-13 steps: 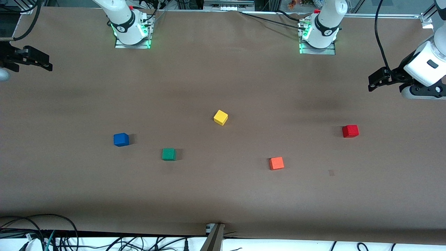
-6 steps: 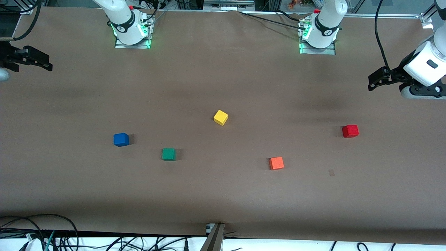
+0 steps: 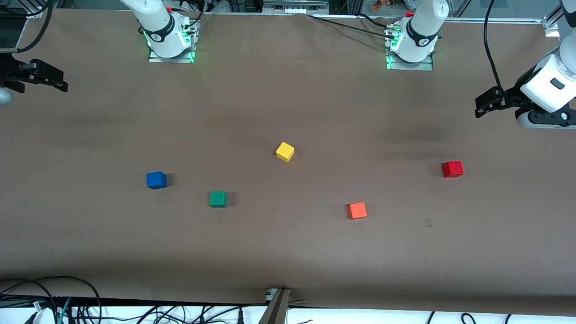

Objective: Pass red block to right arm, stack on blue
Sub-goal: 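Move the left gripper toward the red cube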

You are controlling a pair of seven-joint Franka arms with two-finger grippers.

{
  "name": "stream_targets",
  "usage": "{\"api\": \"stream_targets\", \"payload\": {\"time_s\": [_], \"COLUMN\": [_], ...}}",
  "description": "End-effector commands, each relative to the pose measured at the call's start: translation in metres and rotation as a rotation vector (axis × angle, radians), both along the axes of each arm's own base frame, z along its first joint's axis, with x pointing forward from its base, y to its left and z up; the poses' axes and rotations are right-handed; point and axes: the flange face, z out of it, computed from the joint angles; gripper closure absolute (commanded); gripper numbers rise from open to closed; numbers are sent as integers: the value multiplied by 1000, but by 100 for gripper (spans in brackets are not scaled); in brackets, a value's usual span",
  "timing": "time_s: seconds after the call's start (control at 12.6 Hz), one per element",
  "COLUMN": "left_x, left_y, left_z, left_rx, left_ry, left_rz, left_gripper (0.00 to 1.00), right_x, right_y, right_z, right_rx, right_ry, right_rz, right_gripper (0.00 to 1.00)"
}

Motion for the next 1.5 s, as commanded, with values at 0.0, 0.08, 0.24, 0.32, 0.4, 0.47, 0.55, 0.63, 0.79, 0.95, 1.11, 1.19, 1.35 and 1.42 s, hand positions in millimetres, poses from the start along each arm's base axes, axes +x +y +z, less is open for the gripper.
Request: {"api": "stream_targets", "payload": {"time_s": [0.0, 0.08, 0.24, 0.32, 0.4, 0.47, 0.55, 0.63, 0.79, 0.95, 1.11, 1.19, 1.35, 1.42], "left_x": [13, 16, 19, 20, 20, 19, 19, 15, 12, 12, 11, 12, 7, 2], "left_y": [-1, 0, 1, 1, 3, 9, 16, 23, 29, 48, 58, 58, 60, 62], "left_z": [0, -4, -11, -12, -14, -20, -26, -39, -57, -91, -134, -153, -191, -210], "left_rx": [-13, -14, -10, -8, -11, -10, -10, -10, -9, -12, -15, -13, -3, 19], "left_ry": [12, 18, 30, 32, 37, 50, 67, 104, 144, 135, 89, 57, 15, -2], "left_rz": [3, 5, 5, 3, -4, 5, 16, 28, 39, 71, 87, 83, 81, 65], "left_gripper": [0, 0, 0, 0, 0, 0, 0, 0, 0, 0, 0, 0, 0, 0], "right_x": [0, 0, 0, 0, 0, 0, 0, 0, 0, 0, 0, 0, 0, 0], "right_y": [-3, -3, -3, -3, -3, -3, -3, -3, -3, -4, -3, -3, -3, -4], "right_z": [4, 4, 4, 4, 4, 4, 4, 4, 4, 4, 4, 4, 4, 4], "right_rx": [-3, -3, -3, -3, -3, -3, -3, -3, -3, -3, -3, -3, -3, -3], "right_ry": [-7, -7, -7, -7, -7, -7, -7, -7, -7, -7, -7, -7, -7, -7], "right_rz": [8, 8, 8, 8, 8, 8, 8, 8, 8, 6, 8, 8, 8, 6], "right_gripper": [0, 0, 0, 0, 0, 0, 0, 0, 0, 0, 0, 0, 0, 0]}}
